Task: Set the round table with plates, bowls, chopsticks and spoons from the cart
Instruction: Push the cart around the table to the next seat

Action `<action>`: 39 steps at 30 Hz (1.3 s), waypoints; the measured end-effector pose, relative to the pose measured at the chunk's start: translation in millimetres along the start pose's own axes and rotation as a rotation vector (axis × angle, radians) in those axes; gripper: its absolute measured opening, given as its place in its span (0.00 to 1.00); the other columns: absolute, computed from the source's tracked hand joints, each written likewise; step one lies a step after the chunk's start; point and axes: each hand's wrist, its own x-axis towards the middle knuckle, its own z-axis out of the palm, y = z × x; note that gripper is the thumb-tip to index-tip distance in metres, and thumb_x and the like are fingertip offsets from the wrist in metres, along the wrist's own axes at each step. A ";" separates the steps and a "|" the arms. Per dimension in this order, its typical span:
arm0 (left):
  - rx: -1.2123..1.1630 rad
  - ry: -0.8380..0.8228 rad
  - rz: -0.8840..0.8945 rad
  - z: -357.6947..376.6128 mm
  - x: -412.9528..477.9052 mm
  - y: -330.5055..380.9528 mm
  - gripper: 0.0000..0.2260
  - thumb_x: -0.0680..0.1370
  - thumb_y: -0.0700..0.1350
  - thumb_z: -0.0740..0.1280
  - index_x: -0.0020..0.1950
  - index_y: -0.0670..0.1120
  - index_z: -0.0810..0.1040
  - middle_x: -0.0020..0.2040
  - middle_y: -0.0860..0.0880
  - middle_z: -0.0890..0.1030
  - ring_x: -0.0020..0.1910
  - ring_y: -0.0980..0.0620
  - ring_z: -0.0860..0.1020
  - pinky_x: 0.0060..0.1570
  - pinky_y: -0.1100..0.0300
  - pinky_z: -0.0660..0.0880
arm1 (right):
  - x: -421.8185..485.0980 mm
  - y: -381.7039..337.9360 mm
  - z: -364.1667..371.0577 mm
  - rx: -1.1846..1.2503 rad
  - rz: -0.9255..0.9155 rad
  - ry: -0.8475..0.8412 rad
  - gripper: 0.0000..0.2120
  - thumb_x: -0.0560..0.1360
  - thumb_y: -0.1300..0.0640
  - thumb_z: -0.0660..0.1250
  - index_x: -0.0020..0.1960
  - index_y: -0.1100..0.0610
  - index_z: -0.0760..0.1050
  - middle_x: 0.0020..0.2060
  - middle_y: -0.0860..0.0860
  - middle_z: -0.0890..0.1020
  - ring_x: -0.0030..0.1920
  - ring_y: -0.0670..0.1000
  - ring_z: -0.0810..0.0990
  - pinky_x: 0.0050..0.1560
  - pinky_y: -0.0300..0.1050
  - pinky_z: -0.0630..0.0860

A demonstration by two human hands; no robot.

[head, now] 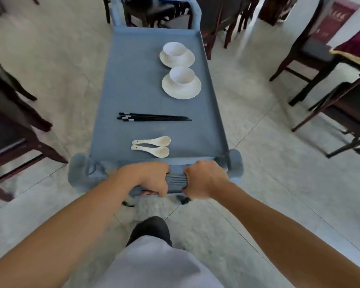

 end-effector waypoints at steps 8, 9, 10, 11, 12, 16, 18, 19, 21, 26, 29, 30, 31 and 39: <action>0.128 0.347 -0.016 5.7 52.6 76.8 0.04 0.61 0.49 0.63 0.34 0.52 0.71 0.30 0.52 0.77 0.21 0.54 0.76 0.22 0.60 0.70 | -3.9 98.5 -1.1 -0.056 -0.119 0.041 0.10 0.63 0.45 0.62 0.32 0.52 0.68 0.25 0.47 0.72 0.26 0.49 0.72 0.25 0.39 0.63; 0.147 0.373 0.006 3.3 62.0 88.5 0.04 0.61 0.50 0.63 0.33 0.53 0.70 0.30 0.53 0.76 0.24 0.54 0.76 0.23 0.61 0.67 | -3.8 115.7 -1.7 -0.073 -0.127 0.044 0.10 0.63 0.45 0.62 0.32 0.51 0.68 0.25 0.48 0.72 0.25 0.49 0.71 0.25 0.39 0.62; 0.167 0.397 0.030 0.6 72.2 100.6 0.05 0.61 0.51 0.63 0.33 0.53 0.69 0.30 0.54 0.75 0.26 0.55 0.74 0.23 0.62 0.65 | -3.1 134.2 -2.3 -0.092 -0.135 0.051 0.10 0.63 0.45 0.62 0.31 0.51 0.67 0.24 0.48 0.72 0.25 0.49 0.71 0.25 0.39 0.60; 0.182 0.419 0.049 -2.5 82.1 113.1 0.05 0.61 0.51 0.63 0.33 0.53 0.69 0.30 0.54 0.74 0.26 0.56 0.73 0.23 0.62 0.63 | -1.9 152.4 -2.4 -0.110 -0.144 0.067 0.10 0.63 0.44 0.62 0.31 0.51 0.66 0.24 0.47 0.71 0.25 0.48 0.70 0.25 0.39 0.59; 0.190 0.438 0.060 -5.6 91.8 125.7 0.05 0.61 0.51 0.62 0.33 0.53 0.68 0.30 0.54 0.73 0.26 0.57 0.71 0.23 0.62 0.61 | 0.0 170.4 -1.9 -0.123 -0.152 0.089 0.10 0.63 0.44 0.61 0.32 0.50 0.67 0.24 0.47 0.70 0.24 0.48 0.69 0.25 0.39 0.58; 0.150 0.495 0.045 -24.3 137.2 172.2 0.05 0.62 0.53 0.60 0.34 0.53 0.67 0.31 0.54 0.72 0.27 0.56 0.71 0.22 0.61 0.60 | 10.5 239.2 -7.3 -0.158 -0.167 0.144 0.10 0.63 0.43 0.63 0.34 0.50 0.72 0.22 0.47 0.66 0.23 0.48 0.66 0.26 0.39 0.51; 0.138 0.500 0.025 -32.3 151.2 183.8 0.04 0.63 0.51 0.62 0.34 0.54 0.68 0.31 0.54 0.72 0.27 0.56 0.71 0.23 0.61 0.60 | 17.2 259.3 -10.0 -0.155 -0.200 0.157 0.10 0.63 0.43 0.64 0.33 0.49 0.71 0.22 0.46 0.65 0.23 0.48 0.63 0.27 0.40 0.50; 0.129 0.507 0.011 -37.5 161.3 194.0 0.04 0.64 0.50 0.63 0.34 0.54 0.68 0.31 0.54 0.72 0.27 0.56 0.71 0.23 0.61 0.61 | 21.4 275.7 -12.4 -0.152 -0.221 0.149 0.10 0.64 0.43 0.64 0.33 0.49 0.70 0.22 0.46 0.65 0.23 0.48 0.63 0.27 0.40 0.50; 0.102 0.518 -0.020 -45.8 178.3 216.8 0.04 0.63 0.49 0.63 0.34 0.54 0.68 0.30 0.53 0.73 0.27 0.56 0.72 0.23 0.61 0.62 | 27.0 307.8 -16.4 -0.152 -0.255 0.143 0.10 0.64 0.43 0.64 0.34 0.49 0.72 0.22 0.46 0.65 0.23 0.46 0.62 0.27 0.39 0.51; 0.039 0.543 -0.118 -65.9 216.6 261.9 0.04 0.61 0.50 0.62 0.34 0.53 0.70 0.31 0.53 0.75 0.27 0.54 0.74 0.23 0.61 0.65 | 46.0 373.7 -25.4 -0.126 -0.339 0.119 0.11 0.62 0.43 0.63 0.33 0.51 0.73 0.22 0.46 0.70 0.22 0.47 0.67 0.25 0.38 0.55; 0.021 0.584 -0.181 -78.2 239.8 290.2 0.05 0.61 0.50 0.63 0.34 0.53 0.70 0.31 0.54 0.75 0.28 0.54 0.74 0.24 0.62 0.65 | 62.2 413.2 -33.7 -0.114 -0.390 0.066 0.11 0.62 0.43 0.63 0.32 0.50 0.70 0.23 0.46 0.72 0.24 0.46 0.70 0.25 0.38 0.60; 0.014 0.604 -0.205 -82.5 247.7 301.8 0.05 0.60 0.50 0.63 0.34 0.53 0.69 0.31 0.54 0.74 0.27 0.54 0.73 0.25 0.62 0.65 | 67.0 427.8 -36.5 -0.119 -0.408 0.074 0.11 0.62 0.43 0.63 0.32 0.50 0.69 0.24 0.46 0.72 0.25 0.47 0.70 0.25 0.39 0.61; 0.008 0.627 -0.231 -87.3 254.9 314.1 0.05 0.60 0.50 0.62 0.34 0.53 0.68 0.30 0.54 0.73 0.27 0.54 0.73 0.25 0.62 0.65 | 70.8 442.6 -39.8 -0.123 -0.429 0.088 0.11 0.62 0.43 0.62 0.32 0.50 0.69 0.24 0.46 0.72 0.25 0.47 0.70 0.25 0.39 0.61; -0.002 0.832 -0.481 -113.7 314.2 408.0 0.07 0.65 0.51 0.66 0.38 0.53 0.70 0.32 0.56 0.70 0.35 0.49 0.72 0.32 0.59 0.66 | 105.7 561.1 -59.1 -0.151 -0.617 0.121 0.12 0.62 0.42 0.62 0.32 0.51 0.69 0.28 0.47 0.75 0.28 0.50 0.73 0.27 0.40 0.63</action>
